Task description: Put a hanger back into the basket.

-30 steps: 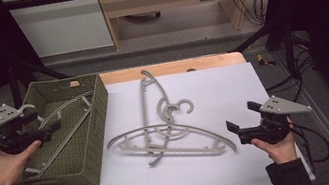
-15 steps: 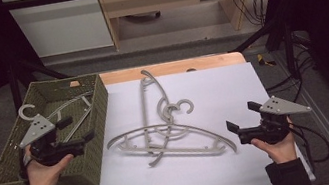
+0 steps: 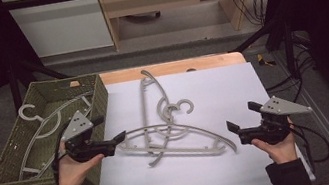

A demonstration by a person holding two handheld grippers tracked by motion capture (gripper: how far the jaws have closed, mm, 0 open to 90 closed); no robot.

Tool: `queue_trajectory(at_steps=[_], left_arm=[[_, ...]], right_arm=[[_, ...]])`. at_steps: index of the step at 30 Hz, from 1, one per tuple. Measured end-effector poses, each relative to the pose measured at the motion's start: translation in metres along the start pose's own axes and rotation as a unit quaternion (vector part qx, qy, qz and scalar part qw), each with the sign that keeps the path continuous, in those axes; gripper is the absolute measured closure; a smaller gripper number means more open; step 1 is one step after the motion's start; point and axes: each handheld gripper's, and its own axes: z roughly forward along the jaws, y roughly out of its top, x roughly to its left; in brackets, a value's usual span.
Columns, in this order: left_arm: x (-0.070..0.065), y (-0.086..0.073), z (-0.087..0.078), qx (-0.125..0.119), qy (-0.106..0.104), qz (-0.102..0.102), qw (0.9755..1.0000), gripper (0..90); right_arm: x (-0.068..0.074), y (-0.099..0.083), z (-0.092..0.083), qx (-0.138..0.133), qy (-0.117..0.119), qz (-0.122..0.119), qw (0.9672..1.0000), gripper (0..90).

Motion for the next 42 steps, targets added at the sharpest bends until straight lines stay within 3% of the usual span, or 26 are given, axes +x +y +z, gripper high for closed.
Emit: queue_trajectory(at_steps=[9,16,21,24,26,30,42], left_arm=[[-0.01,0.01,0.042,0.053,-0.029,0.032,0.9977,14.6],[-0.01,0.009,0.081,0.107,-0.043,0.05,0.992,18.4],[-0.008,0.012,0.099,0.13,-0.051,0.055,0.9886,23.4],[-0.005,0.014,0.112,0.15,-0.054,0.065,0.9851,25.3],[-0.005,0.015,0.118,0.153,-0.055,0.066,0.9844,27.0],[-0.002,0.017,0.132,0.174,-0.063,0.078,0.9797,28.9],[0.005,0.005,0.165,0.195,-0.072,0.071,0.9755,39.1]], right_arm=[[0.0,0.0,0.0,-0.001,0.002,0.0,1.0,3.5],[0.001,-0.001,0.001,0.002,0.002,-0.002,1.0,3.6],[0.001,0.0,0.0,0.001,0.002,-0.003,1.0,3.7],[0.001,0.0,0.0,0.0,0.004,-0.004,1.0,3.7],[0.001,0.0,0.0,0.0,0.004,-0.003,1.0,3.7],[0.0,0.0,0.0,0.0,0.004,-0.003,1.0,3.7],[0.0,0.0,0.0,0.0,0.007,-0.003,1.0,3.8]])
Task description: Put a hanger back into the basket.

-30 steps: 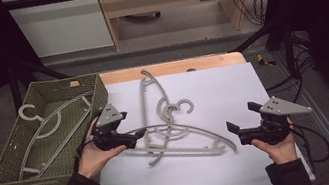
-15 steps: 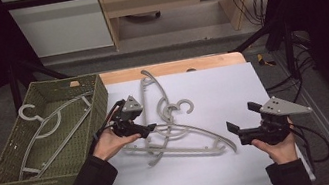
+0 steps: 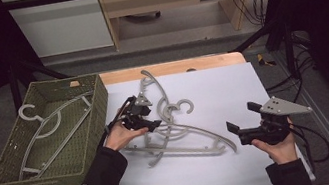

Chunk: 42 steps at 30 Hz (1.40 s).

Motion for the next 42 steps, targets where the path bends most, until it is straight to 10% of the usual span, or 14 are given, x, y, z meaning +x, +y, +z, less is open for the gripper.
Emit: queue_trajectory(at_steps=[19,42], left_arm=[[0.001,-0.007,0.046,0.05,-0.022,0.017,0.9984,59.0],[-0.007,-0.008,0.047,0.078,-0.044,0.021,0.9958,61.7]], right_arm=[[0.001,0.0,0.002,0.001,0.003,0.0,1.0,3.8],[0.001,0.0,0.001,-0.002,0.003,0.0,1.0,3.8]])
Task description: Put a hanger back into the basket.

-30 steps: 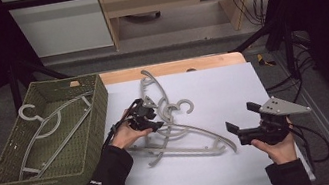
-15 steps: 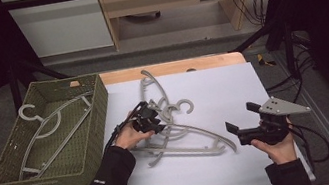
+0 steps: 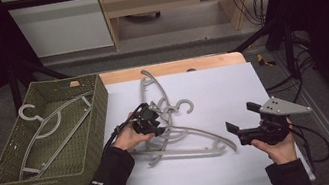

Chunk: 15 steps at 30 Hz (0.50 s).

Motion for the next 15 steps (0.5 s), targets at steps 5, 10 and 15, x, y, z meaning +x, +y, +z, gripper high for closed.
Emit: queue_trajectory(at_steps=[5,10,15], left_arm=[[-0.0033,0.0001,0.0016,0.024,0.009,-0.003,0.9997,66.6],[-0.0052,-0.0022,-0.0037,0.046,0.018,-0.004,0.9987,78.3],[-0.0089,-0.006,-0.0067,0.052,0.026,-0.01,0.9983,81.7]], right_arm=[[-0.0001,0.0002,-0.0004,-0.001,0.0,0.001,1.0,3.8],[-0.0002,0.0,-0.0006,0.001,0.0,0.0,1.0,3.8],[0.0,0.0001,-0.0006,0.001,0.0,0.001,1.0,3.8]])
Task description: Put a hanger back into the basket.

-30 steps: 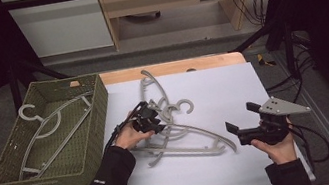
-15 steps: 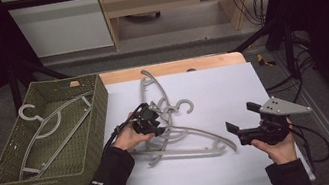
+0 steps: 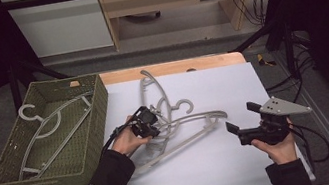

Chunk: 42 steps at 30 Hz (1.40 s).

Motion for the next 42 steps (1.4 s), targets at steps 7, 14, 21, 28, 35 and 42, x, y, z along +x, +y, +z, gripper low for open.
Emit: queue_trajectory(at_steps=[7,14,21,28,35,42], left_arm=[[0.001,0.0,0.0,0.007,0.001,-0.003,1.0,75.5],[0.0,0.002,0.007,0.019,-0.016,-0.005,0.9997,80.8],[-0.004,0.003,0.002,0.011,-0.004,-0.005,0.9999,81.8],[-0.008,0.003,-0.016,-0.001,-0.005,-0.007,1.0,82.1],[-0.015,0.004,-0.039,-0.032,0.008,-0.009,0.9994,82.3],[-0.025,0.006,-0.071,-0.071,0.026,-0.009,0.9971,82.2]], right_arm=[[0.0,0.0,0.0,0.0,0.001,-0.001,1.0,3.8],[0.0,0.0,0.001,0.001,0.0,-0.001,1.0,3.9],[0.0,0.0,-0.001,-0.001,0.001,-0.001,1.0,3.9],[0.0,0.0,0.0,-0.002,0.001,-0.001,1.0,3.9],[0.001,0.001,-0.001,-0.005,0.001,0.002,1.0,3.9],[0.0,0.001,-0.003,-0.005,0.001,-0.001,1.0,3.9]])
